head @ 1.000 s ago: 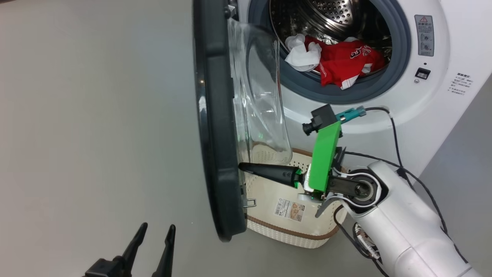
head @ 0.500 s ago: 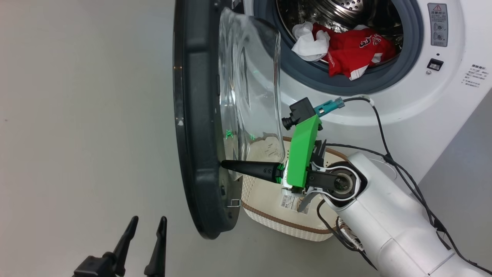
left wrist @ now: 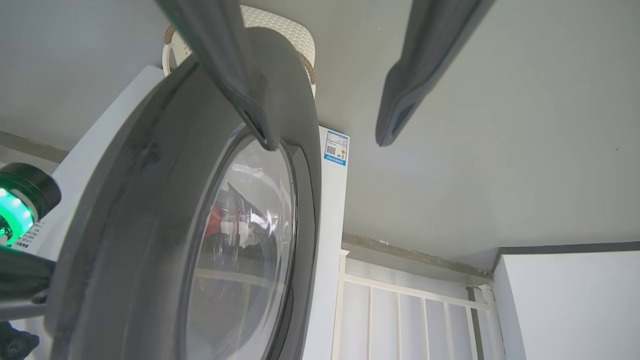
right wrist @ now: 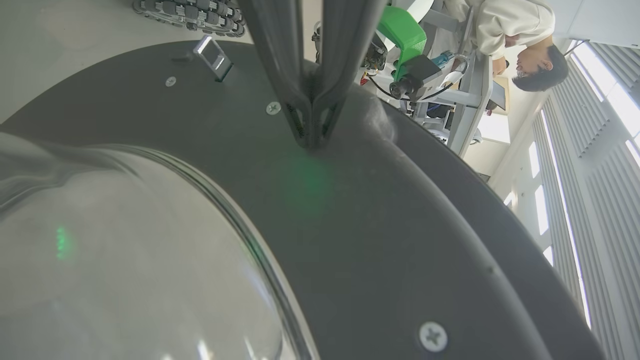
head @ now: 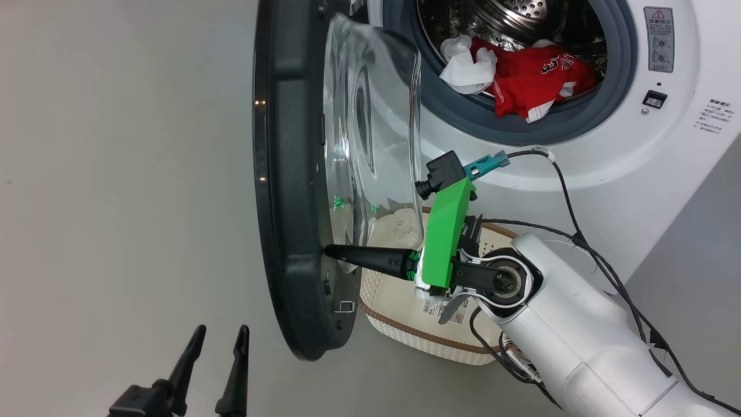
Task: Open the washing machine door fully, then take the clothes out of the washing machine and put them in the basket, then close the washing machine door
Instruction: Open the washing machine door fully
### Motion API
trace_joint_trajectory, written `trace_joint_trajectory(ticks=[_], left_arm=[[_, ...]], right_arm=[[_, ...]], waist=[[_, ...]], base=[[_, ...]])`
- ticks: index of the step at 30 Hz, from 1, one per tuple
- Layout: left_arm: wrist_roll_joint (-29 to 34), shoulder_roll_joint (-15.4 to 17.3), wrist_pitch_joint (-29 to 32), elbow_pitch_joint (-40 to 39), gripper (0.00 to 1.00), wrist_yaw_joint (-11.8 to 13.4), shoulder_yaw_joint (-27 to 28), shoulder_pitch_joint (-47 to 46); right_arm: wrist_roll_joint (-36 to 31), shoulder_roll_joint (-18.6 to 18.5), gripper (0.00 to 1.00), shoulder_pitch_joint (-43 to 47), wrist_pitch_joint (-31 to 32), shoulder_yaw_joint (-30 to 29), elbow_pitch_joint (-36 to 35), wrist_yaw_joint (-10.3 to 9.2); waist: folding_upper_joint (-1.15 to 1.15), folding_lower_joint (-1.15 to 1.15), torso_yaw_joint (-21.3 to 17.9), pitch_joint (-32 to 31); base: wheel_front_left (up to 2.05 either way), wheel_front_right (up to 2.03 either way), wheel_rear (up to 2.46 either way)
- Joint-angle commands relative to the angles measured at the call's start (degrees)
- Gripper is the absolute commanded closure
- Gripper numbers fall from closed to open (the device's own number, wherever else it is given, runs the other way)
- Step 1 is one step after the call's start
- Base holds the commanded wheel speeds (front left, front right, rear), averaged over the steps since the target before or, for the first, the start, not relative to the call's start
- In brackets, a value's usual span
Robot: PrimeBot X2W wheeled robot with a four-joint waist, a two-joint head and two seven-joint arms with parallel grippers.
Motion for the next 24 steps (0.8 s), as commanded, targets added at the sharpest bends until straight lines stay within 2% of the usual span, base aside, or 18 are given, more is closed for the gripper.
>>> trace_joint_trajectory(ticks=[1,2,3,4,7,14,24], left_arm=[[0.3,0.6,-0.5,-1.2,0.0,-0.2,1.8,-0.9],[0.2,0.6,-0.5,-1.1,0.0,-0.2,1.8,-1.0],[0.1,0.7,-0.5,-1.0,0.0,-0.2,1.8,-1.0],[0.1,0.7,-0.5,-1.0,0.0,-0.2,1.8,-1.0],[0.0,0.9,-0.5,-0.6,0.0,-0.2,1.5,-1.2],[-1.1,1.7,-0.5,0.4,0.0,-0.2,0.5,-1.5],[-2.4,2.5,-0.5,1.6,0.0,-0.2,0.1,-1.3]], right_arm=[[-0.1,2.2,0.92,-0.6,-1.0,0.5,-2.1,0.1],[-0.6,1.9,0.67,-0.5,-1.5,0.5,-2.3,0.1],[-1.1,1.5,0.51,-0.2,-2.2,0.5,-2.5,0.1],[-1.1,1.5,0.51,-0.2,-2.2,0.5,-2.5,0.1],[-2.4,0.1,0.0,0.8,-3.8,1.2,-3.1,0.1],[-6.1,-4.3,0.0,4.5,-8.8,4.3,-4.6,0.1],[-5.7,-10.3,0.0,10.9,-16.3,6.0,-4.2,0.1]], waist=[[0.0,0.0,-0.1,-0.2],[0.0,0.0,-0.1,-0.2],[0.0,0.0,-0.1,-0.3],[0.0,0.0,-0.1,-0.3],[0.0,0.0,-0.3,-0.7],[0.0,0.0,-0.8,-2.0],[0.0,0.0,-1.7,-4.0]], base=[[0.0,0.0,0.0],[0.0,0.0,0.0],[0.0,0.0,0.0],[0.0,0.0,0.0],[0.0,0.0,0.0],[0.0,0.0,0.0],[0.0,0.0,0.0]])
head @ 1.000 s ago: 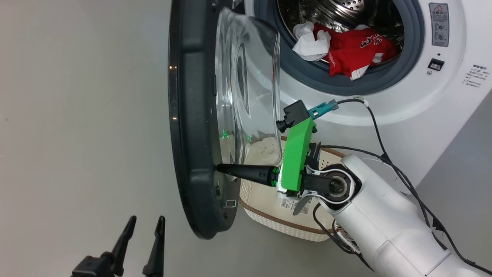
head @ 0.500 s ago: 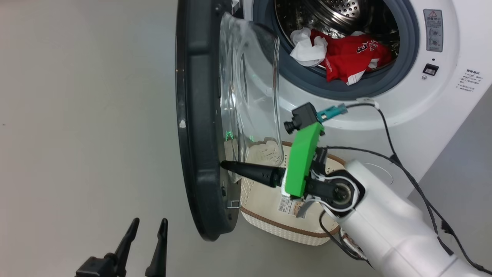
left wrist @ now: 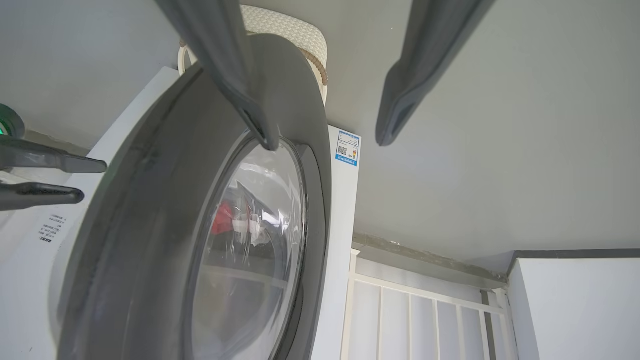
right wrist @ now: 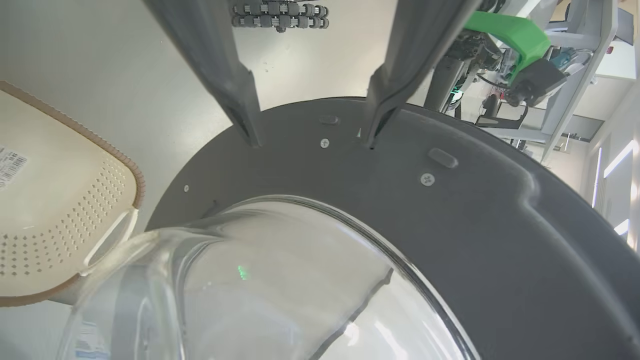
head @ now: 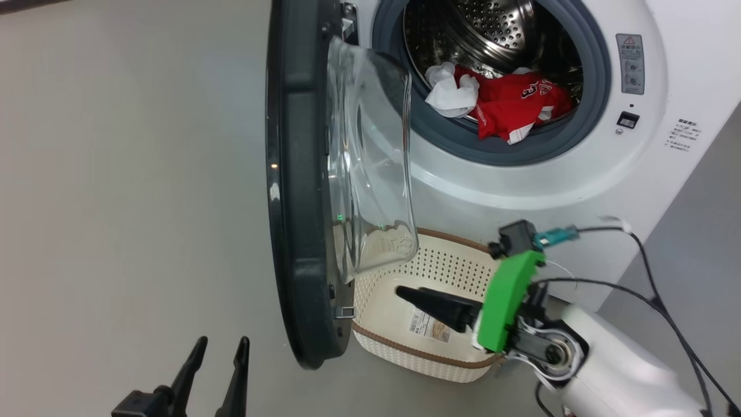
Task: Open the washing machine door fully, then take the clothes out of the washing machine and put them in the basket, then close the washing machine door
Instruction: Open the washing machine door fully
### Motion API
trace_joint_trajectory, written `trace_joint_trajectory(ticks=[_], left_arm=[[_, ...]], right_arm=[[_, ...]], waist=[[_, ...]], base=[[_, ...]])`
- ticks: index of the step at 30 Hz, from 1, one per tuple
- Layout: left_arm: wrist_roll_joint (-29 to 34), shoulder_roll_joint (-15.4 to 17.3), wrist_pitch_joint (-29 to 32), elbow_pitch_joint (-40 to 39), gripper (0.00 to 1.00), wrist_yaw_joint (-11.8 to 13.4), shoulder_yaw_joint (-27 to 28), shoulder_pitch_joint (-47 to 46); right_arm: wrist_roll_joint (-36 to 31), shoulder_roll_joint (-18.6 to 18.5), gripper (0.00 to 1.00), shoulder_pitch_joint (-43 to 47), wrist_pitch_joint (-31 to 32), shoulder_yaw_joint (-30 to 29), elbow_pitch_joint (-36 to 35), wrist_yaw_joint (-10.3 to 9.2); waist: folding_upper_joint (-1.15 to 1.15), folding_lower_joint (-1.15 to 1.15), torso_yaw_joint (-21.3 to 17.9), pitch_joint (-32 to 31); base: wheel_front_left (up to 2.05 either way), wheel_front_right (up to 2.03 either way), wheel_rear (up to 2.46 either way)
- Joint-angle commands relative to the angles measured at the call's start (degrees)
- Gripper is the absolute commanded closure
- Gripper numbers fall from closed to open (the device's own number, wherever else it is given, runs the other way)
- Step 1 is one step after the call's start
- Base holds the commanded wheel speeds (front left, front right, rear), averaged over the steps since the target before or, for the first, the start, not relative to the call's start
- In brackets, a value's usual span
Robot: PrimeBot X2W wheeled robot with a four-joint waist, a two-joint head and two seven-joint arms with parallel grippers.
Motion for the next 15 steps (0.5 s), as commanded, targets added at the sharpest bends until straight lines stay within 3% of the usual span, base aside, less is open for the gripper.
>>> trace_joint_trajectory(ticks=[1,15], left_arm=[[-0.3,1.0,-0.5,-0.9,0.0,-0.2,1.8,-1.2],[-0.6,1.4,-0.5,-0.2,0.0,-0.2,3.5,-1.0]], right_arm=[[-0.2,-0.2,0.0,1.0,-1.3,0.4,-1.1,0.1],[-3.8,-7.4,0.0,8.3,-16.6,3.8,1.4,0.1]], waist=[[0.0,0.0,-0.2,-0.3],[0.0,0.0,-3.1,-0.9]], base=[[0.0,0.0,0.0],[0.0,0.0,0.0]])
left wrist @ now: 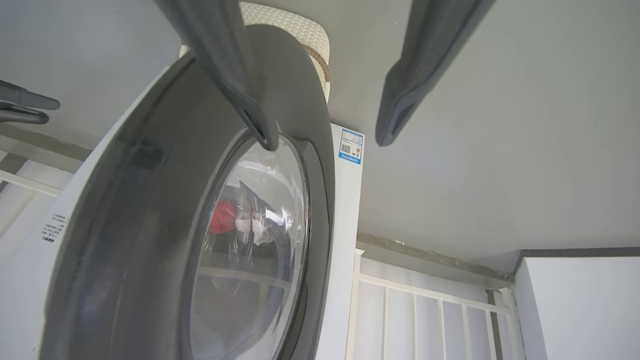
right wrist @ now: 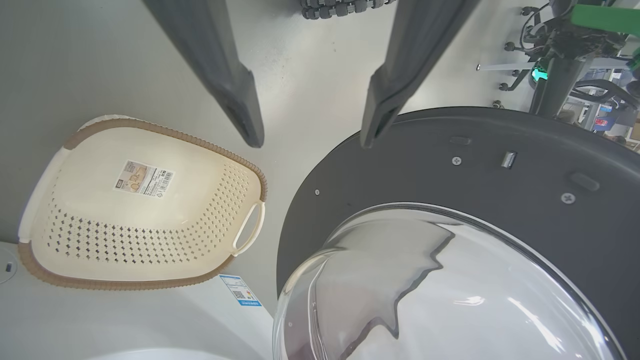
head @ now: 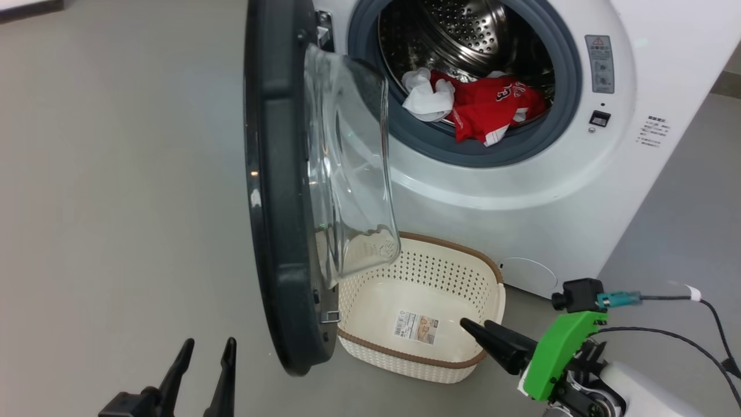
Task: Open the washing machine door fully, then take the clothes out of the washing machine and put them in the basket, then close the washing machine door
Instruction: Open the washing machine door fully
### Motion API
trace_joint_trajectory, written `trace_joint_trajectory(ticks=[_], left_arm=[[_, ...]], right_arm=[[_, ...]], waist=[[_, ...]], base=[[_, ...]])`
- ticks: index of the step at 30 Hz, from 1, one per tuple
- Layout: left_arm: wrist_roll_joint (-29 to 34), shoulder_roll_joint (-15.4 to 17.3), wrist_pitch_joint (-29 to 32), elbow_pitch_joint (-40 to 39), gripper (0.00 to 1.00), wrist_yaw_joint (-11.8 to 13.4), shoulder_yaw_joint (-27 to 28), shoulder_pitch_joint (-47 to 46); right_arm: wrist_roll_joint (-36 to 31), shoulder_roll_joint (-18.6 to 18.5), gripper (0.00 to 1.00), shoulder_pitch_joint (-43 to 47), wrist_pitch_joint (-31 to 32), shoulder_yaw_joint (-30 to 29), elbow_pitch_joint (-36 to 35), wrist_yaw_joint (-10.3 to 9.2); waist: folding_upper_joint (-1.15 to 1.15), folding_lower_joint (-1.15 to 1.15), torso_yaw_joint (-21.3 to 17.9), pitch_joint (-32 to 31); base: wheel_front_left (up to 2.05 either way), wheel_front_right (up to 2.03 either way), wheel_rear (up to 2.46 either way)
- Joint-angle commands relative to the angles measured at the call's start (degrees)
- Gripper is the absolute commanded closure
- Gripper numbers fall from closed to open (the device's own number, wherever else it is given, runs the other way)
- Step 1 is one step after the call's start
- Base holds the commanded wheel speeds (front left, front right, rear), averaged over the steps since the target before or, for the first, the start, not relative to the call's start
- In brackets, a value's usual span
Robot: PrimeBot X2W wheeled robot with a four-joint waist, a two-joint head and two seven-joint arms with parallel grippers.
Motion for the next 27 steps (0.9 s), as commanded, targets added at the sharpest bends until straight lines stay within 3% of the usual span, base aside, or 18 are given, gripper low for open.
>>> trace_joint_trajectory(ticks=[1,10,19,27], left_arm=[[-0.3,0.9,-0.5,-1.0,0.0,-0.2,2.3,-1.0],[-0.3,0.8,-0.5,-1.3,0.0,-0.2,3.4,-0.9],[0.0,0.7,-0.5,-1.3,0.0,-0.2,4.4,-0.3],[0.3,0.4,-0.5,-1.6,0.0,-0.2,5.0,0.0]], right_arm=[[-1.3,-1.2,0.0,0.8,-2.9,1.0,-0.8,0.1],[-3.1,-3.2,0.0,1.7,-13.5,2.5,-0.7,0.1],[-10.8,-4.3,0.0,1.6,-21.0,4.5,1.5,0.1],[-26.8,-1.8,0.0,6.8,-21.1,-10.2,-0.7,0.1]], waist=[[0.0,0.0,-0.9,0.1],[0.0,0.0,-2.9,0.4],[0.0,0.0,-4.0,0.0],[0.0,0.0,-4.2,-0.1]], base=[[0.0,0.0,0.0],[0.0,0.0,0.0],[0.0,0.0,0.0],[0.0,0.0,0.0]])
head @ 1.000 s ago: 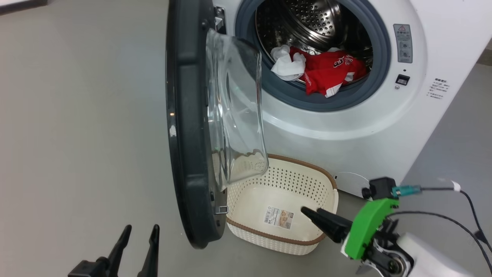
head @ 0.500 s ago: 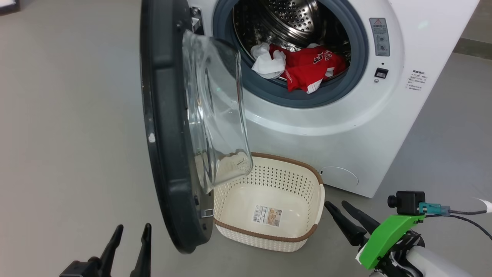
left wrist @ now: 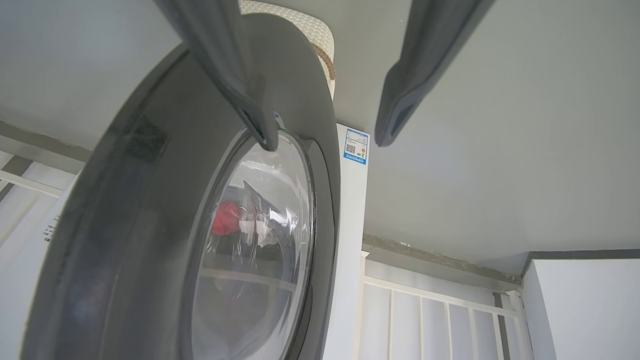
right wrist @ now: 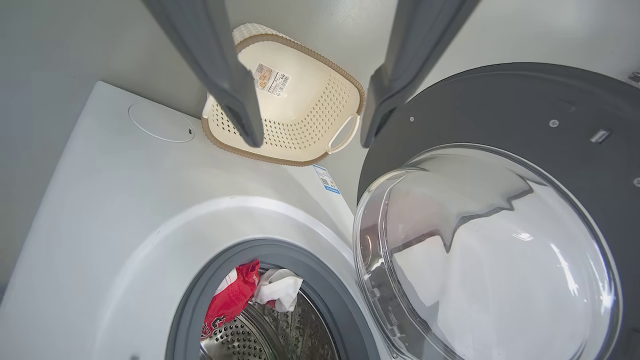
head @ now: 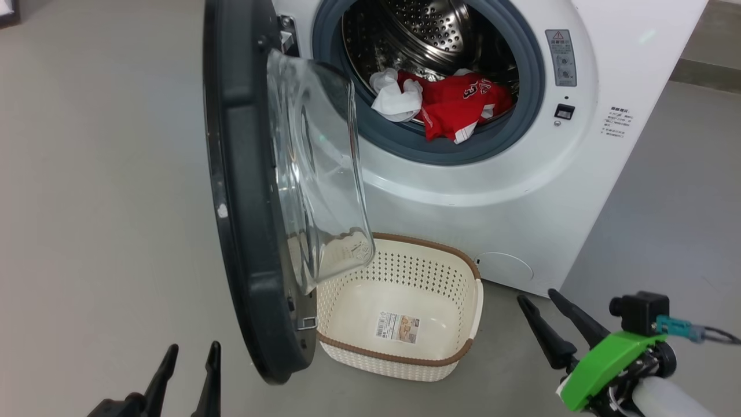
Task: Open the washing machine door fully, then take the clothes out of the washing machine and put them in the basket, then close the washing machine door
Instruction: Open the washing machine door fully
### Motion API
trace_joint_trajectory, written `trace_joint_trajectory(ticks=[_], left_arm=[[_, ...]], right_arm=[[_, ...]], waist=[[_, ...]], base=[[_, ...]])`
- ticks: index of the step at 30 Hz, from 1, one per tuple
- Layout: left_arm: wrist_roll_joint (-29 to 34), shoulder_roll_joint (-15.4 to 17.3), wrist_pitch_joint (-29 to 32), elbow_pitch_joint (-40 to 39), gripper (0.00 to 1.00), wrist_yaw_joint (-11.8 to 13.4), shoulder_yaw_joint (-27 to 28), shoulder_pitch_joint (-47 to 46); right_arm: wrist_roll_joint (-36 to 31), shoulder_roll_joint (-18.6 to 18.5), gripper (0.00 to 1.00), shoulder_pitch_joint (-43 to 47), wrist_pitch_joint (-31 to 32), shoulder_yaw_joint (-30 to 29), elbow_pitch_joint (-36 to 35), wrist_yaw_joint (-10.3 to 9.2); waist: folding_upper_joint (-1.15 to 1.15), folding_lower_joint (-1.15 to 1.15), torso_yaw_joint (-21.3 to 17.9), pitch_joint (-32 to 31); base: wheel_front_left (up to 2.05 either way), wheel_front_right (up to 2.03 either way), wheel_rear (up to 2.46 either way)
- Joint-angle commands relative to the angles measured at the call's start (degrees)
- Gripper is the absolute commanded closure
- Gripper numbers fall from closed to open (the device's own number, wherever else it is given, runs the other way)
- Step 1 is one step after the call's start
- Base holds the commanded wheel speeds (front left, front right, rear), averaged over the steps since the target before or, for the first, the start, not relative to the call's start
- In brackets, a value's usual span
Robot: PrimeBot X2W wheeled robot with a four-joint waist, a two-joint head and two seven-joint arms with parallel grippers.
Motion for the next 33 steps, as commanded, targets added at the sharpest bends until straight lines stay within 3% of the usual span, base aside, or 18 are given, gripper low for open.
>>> trace_joint_trajectory(ticks=[1,9,20,33], left_arm=[[0.3,0.6,-0.5,-1.5,0.0,-0.2,2.1,-1.0],[0.6,0.5,-0.5,-1.6,0.0,-0.2,2.0,-0.7],[0.9,0.3,-0.5,-1.5,0.0,-0.2,1.7,-1.0],[1.8,0.1,-0.5,-1.4,0.0,-0.2,1.4,-1.3]], right_arm=[[-2.9,0.5,0.0,2.0,-0.7,-1.9,-1.7,0.09],[-18.3,5.7,0.0,10.0,-0.7,-15.1,-6.4,0.09],[-32.6,13.0,0.0,16.3,-0.7,-25.8,-12.6,0.09],[-36.4,15.8,0.0,16.4,-0.7,-28.6,-13.7,0.09]], waist=[[0.0,0.0,0.0,-0.1],[0.0,0.0,0.1,-0.4],[0.0,0.0,0.4,-0.1],[0.0,0.0,0.9,-0.1]], base=[[0.0,0.0,0.0],[0.0,0.0,0.0],[0.0,0.0,0.0],[0.0,0.0,0.0]])
